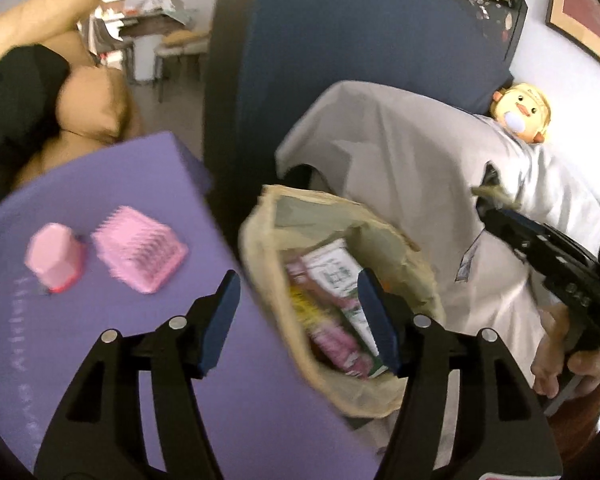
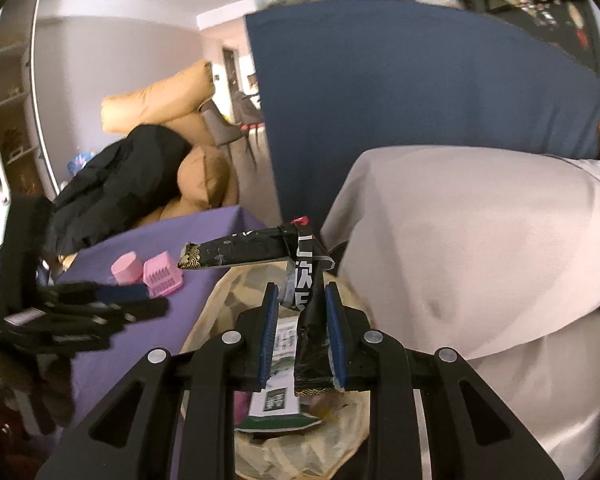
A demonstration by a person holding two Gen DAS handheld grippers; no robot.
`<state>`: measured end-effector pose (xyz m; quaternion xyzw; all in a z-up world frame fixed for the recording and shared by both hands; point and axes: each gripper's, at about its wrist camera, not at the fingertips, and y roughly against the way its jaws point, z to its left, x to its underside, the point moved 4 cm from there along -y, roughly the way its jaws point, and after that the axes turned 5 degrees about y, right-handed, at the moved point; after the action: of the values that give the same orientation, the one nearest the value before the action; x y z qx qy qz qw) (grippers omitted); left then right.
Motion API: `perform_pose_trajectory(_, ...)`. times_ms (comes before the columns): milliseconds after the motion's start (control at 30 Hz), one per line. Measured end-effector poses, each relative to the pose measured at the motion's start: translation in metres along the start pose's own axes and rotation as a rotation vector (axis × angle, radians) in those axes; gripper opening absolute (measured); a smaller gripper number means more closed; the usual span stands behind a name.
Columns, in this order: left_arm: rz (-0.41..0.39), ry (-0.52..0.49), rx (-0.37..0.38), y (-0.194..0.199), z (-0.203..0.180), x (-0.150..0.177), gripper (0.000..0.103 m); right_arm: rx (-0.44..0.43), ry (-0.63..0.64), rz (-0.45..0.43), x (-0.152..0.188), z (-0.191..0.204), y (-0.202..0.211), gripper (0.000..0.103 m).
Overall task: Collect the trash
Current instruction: 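Open the left tool over the bin while the right tool releases the black wrapper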
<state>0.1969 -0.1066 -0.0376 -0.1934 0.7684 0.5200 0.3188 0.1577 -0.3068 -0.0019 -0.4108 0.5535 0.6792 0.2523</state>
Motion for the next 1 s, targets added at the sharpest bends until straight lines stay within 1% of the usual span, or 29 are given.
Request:
perform_pose_trajectory(67,-0.008,-0.013,-0.053,0.010,0.011,0.005,0.058,-0.010,0.017,0.029,0.005,0.009,-0.013,0.023)
perform_pose_trajectory(133,-0.004,-0.008,-0.084,0.018,0.023,0.014,0.058,-0.016,0.033,0.078,0.015,0.018,-0.034,0.023)
perform_pose_trajectory(233,0.009,0.019,-0.104,0.026,0.041,0.025,0.058,-0.026,0.029,0.185,0.036,0.022,-0.073,0.023)
perform_pose_trajectory(367,0.005,0.082,-0.120,0.038,0.063,0.037,0.058,0.013,0.041,0.317,0.067,0.022,-0.118,0.023)
perform_pose_trajectory(500,-0.026,0.122,-0.130,0.046,0.076,0.042,0.058,0.016,0.052,0.377,0.078,0.027,-0.135,0.023)
perform_pose_trajectory(633,-0.039,0.144,-0.136,0.051,0.084,0.046,0.058,0.045,0.090,0.414,0.082,0.033,-0.142,0.023)
perform_pose_trajectory(700,-0.040,0.161,-0.134,0.053,0.089,0.050,0.058,0.046,0.076,0.420,0.081,0.031,-0.139,0.024)
perform_pose_trajectory(733,-0.040,0.166,-0.133,0.054,0.091,0.052,0.058,0.037,0.062,0.424,0.080,0.032,-0.138,0.026)
perform_pose_trajectory(767,-0.039,0.175,-0.130,0.056,0.093,0.054,0.058,0.021,0.041,0.427,0.080,0.031,-0.136,0.028)
perform_pose_trajectory(800,-0.040,0.187,-0.127,0.058,0.095,0.056,0.058,0.000,0.014,0.427,0.079,0.030,-0.131,0.037)
perform_pose_trajectory(833,-0.042,0.200,-0.122,0.061,0.098,0.057,0.058,0.000,0.000,0.425,0.078,0.029,-0.126,0.042)
perform_pose_trajectory(867,-0.048,0.212,-0.116,0.065,0.099,0.058,0.058,0.011,-0.003,0.418,0.077,0.029,-0.122,0.051)
perform_pose_trajectory(900,-0.055,0.215,-0.111,0.070,0.099,0.059,0.058,0.037,0.003,0.388,0.073,0.031,-0.111,0.054)
perform_pose_trajectory(967,-0.081,0.205,-0.109,0.083,0.098,0.060,0.059,0.062,0.017,0.336,0.065,0.037,-0.090,0.058)
perform_pose_trajectory(1000,-0.097,0.195,-0.112,0.091,0.097,0.061,0.062,0.068,0.017,0.317,0.062,0.041,-0.081,0.060)
